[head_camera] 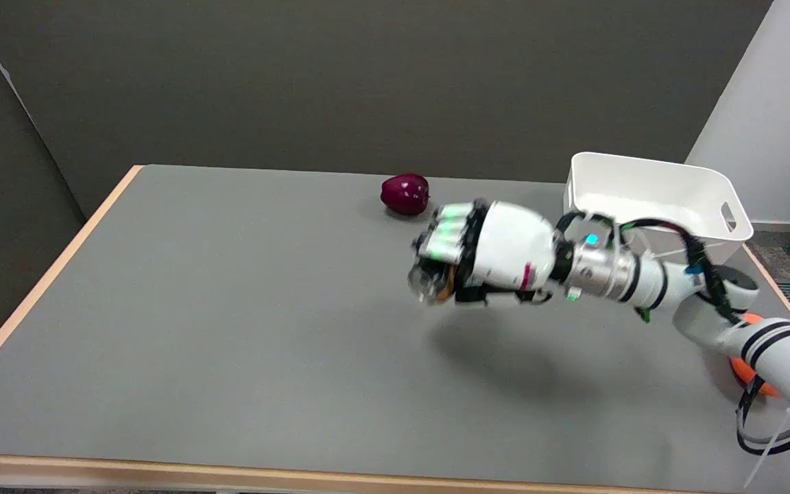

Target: Place the black can into the white box.

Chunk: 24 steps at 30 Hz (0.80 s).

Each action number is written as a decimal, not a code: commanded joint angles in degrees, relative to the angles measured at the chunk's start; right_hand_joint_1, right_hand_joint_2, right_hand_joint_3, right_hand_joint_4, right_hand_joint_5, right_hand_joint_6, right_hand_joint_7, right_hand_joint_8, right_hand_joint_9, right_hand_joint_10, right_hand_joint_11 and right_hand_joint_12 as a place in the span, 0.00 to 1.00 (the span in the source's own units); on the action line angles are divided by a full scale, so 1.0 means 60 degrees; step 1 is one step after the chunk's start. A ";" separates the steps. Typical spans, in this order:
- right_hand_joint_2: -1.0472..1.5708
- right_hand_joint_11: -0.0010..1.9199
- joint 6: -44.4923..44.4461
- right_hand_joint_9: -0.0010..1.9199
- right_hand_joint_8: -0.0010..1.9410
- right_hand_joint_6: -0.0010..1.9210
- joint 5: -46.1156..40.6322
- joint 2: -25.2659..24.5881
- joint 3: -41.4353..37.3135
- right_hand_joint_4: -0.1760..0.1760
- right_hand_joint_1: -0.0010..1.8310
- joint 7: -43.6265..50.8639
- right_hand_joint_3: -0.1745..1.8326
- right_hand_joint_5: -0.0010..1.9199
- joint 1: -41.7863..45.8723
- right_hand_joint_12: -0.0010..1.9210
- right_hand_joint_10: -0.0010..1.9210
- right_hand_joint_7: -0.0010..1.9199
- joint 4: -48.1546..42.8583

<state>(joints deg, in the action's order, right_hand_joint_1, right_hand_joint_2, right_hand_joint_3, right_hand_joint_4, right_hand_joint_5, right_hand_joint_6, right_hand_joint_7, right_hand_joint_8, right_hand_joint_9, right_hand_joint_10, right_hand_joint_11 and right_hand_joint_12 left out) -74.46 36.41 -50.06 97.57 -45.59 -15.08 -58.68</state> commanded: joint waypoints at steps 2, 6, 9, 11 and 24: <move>0.85 0.32 0.1355 0.40 0.68 0.81 -0.2624 0.0584 -0.3954 0.06 0.65 -0.0005 0.18 0.28 0.0249 0.84 0.68 0.46 -0.0145; 0.85 0.32 0.2117 0.40 0.68 0.81 -0.2901 0.0661 -0.4868 0.06 0.65 0.0232 0.18 0.28 0.0197 0.84 0.68 0.46 0.0528; 0.84 0.32 0.2607 0.40 0.68 0.81 -0.2901 0.0824 -0.5224 0.06 0.65 0.0261 0.19 0.28 0.0146 0.84 0.68 0.46 0.1274; 0.84 0.32 0.2762 0.40 0.67 0.81 -0.2901 0.0916 -0.5304 0.06 0.65 0.0313 0.20 0.29 0.0090 0.85 0.68 0.46 0.1890; 0.84 0.32 0.3590 0.40 0.68 0.79 -0.3436 0.0790 -0.5065 0.09 0.65 0.0717 0.20 0.30 0.0546 0.85 0.68 0.46 0.3716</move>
<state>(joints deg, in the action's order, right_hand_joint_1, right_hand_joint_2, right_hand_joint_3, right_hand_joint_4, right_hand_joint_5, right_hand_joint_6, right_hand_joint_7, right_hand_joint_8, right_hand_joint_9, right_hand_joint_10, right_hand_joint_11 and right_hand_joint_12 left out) -61.86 21.96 -45.89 71.66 -43.35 -14.19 -48.65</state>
